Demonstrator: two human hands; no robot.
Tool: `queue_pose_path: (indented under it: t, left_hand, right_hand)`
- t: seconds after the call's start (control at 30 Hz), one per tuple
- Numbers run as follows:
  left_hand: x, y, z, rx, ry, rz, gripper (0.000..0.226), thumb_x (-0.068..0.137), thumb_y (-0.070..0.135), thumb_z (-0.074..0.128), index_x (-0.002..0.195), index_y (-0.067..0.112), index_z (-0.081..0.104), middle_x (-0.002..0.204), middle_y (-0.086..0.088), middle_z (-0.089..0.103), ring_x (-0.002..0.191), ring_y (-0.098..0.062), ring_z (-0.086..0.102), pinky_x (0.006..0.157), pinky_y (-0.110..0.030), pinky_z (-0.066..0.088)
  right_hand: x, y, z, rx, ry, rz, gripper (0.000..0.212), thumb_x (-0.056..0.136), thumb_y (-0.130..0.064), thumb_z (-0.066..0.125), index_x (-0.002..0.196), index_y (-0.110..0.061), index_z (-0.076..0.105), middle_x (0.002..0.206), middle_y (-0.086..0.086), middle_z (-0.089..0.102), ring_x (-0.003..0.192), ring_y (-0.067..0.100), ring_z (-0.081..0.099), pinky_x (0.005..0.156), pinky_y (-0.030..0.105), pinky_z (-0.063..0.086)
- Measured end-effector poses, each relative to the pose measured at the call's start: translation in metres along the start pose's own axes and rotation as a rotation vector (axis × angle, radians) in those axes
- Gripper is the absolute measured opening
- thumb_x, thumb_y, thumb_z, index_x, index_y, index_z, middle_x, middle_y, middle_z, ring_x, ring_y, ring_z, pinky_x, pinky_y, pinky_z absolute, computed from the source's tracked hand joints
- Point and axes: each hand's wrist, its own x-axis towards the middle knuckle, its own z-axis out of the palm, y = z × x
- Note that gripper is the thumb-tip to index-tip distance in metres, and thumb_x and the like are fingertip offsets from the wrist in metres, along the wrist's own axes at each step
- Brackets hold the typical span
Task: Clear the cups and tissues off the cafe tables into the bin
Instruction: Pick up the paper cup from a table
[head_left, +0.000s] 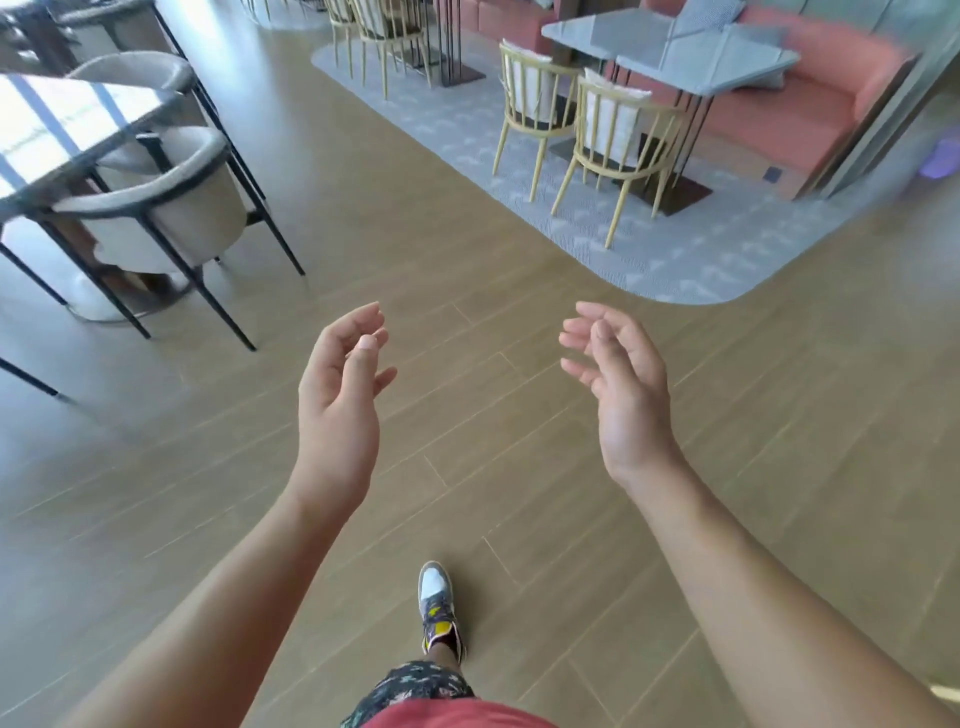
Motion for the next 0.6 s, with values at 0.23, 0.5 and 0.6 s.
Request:
queue_pose_path:
  t: [0.23,0.5,0.6]
  left_hand:
    - [0.163,-0.008,0.002,0.005,0.01,0.004,0.034,0.098,0.032,0.045,0.125,0.025,0.065,0.134,0.004,0.065,0.125,-0.01,0.062,0.099,-0.039,0.055]
    - [0.313,-0.023,0.021,0.02,0.011,0.018,0.036,0.099,0.033,0.044,0.128,0.022,0.064,0.134,0.003,0.065,0.124,-0.01,0.062,0.096,-0.036,0.055]
    - [0.369,-0.037,0.035,0.016,0.034,0.017,0.036,0.099,0.033,0.043,0.127,0.023,0.064,0.133,0.003,0.065,0.123,-0.01,0.063,0.095,-0.036,0.055]
  right_hand:
    - [0.149,0.021,0.079,0.006,-0.005,-0.006,0.048,0.088,-0.058,0.059,0.12,-0.023,0.068,0.113,-0.001,0.071,0.116,0.02,0.066,0.102,0.048,0.055]
    - [0.288,0.049,0.13,0.023,-0.035,0.005,0.048,0.088,-0.057,0.058,0.119,-0.022,0.068,0.114,0.001,0.071,0.116,0.018,0.066,0.102,0.047,0.055]
    - [0.345,0.065,0.144,0.026,-0.059,0.003,0.049,0.089,-0.057,0.058,0.12,-0.021,0.068,0.115,0.003,0.07,0.117,0.019,0.066,0.1,0.044,0.055]
